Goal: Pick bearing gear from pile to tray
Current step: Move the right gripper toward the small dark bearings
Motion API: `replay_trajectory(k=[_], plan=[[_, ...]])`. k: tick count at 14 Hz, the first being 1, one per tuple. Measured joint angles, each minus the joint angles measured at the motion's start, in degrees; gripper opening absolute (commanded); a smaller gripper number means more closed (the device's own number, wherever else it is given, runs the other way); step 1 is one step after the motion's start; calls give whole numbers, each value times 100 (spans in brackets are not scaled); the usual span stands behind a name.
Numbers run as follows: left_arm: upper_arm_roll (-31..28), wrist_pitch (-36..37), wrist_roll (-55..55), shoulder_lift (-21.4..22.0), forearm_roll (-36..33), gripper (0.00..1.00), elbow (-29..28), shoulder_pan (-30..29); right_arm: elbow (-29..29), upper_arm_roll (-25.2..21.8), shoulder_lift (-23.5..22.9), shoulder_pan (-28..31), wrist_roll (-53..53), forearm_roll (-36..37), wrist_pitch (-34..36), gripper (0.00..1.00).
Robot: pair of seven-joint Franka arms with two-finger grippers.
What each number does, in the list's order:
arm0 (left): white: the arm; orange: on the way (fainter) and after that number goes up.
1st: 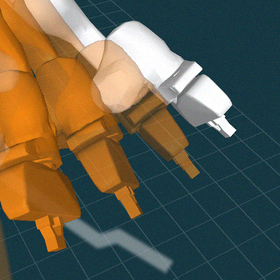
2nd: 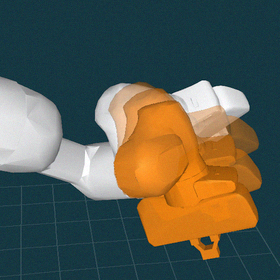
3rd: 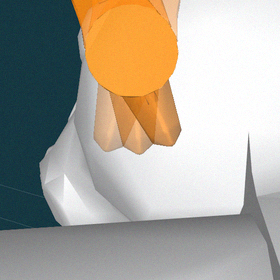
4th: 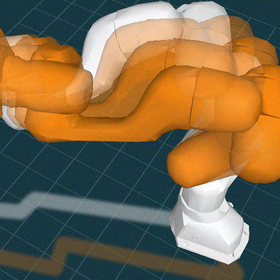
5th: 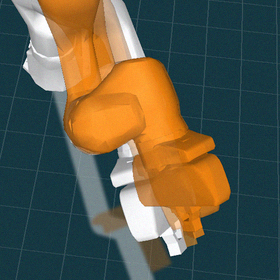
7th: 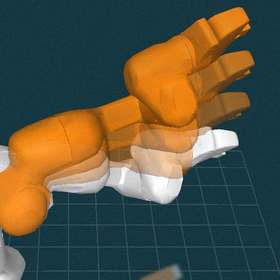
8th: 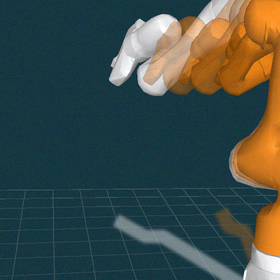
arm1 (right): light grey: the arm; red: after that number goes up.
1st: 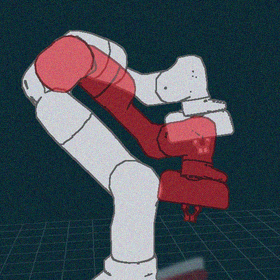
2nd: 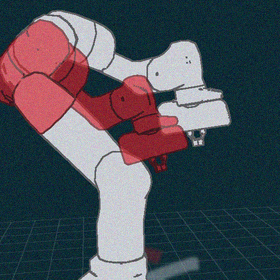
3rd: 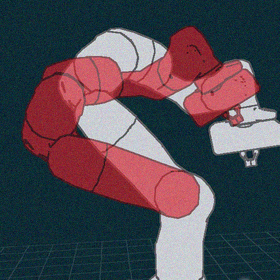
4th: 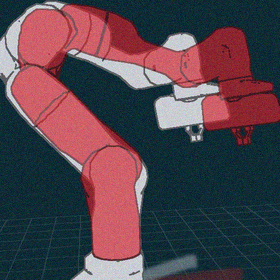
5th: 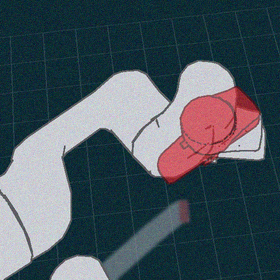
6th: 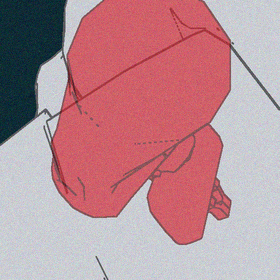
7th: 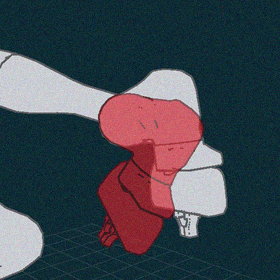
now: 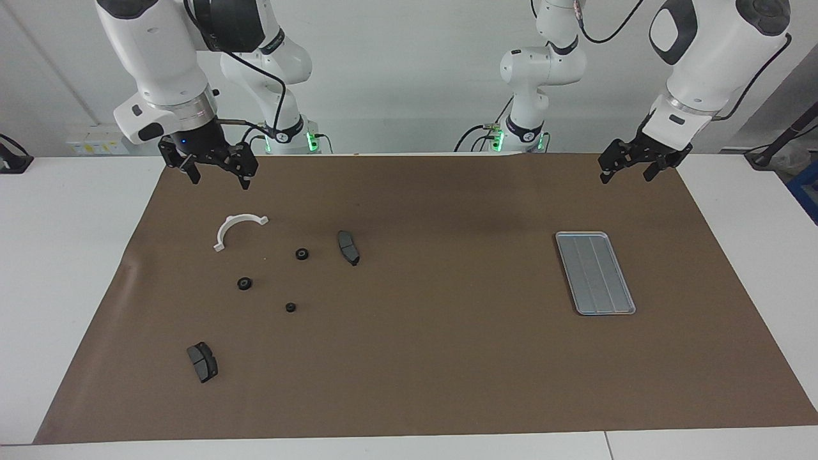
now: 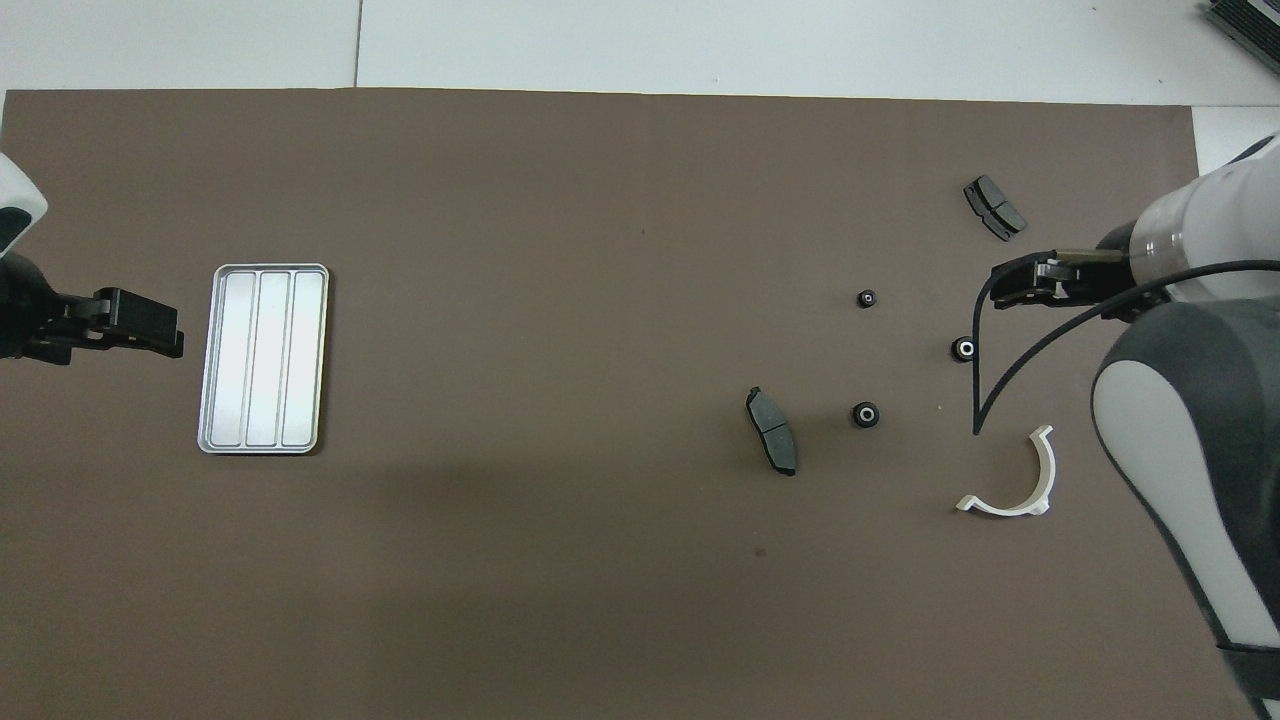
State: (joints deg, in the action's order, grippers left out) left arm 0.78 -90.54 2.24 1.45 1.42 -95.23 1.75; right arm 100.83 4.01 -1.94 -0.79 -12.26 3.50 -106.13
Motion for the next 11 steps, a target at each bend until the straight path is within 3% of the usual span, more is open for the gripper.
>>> replay_trajectory(k=[11], plan=[[0, 0, 0, 0, 0, 100, 0, 0, 1684, -16, -660, 643, 1057, 0, -2207, 100]])
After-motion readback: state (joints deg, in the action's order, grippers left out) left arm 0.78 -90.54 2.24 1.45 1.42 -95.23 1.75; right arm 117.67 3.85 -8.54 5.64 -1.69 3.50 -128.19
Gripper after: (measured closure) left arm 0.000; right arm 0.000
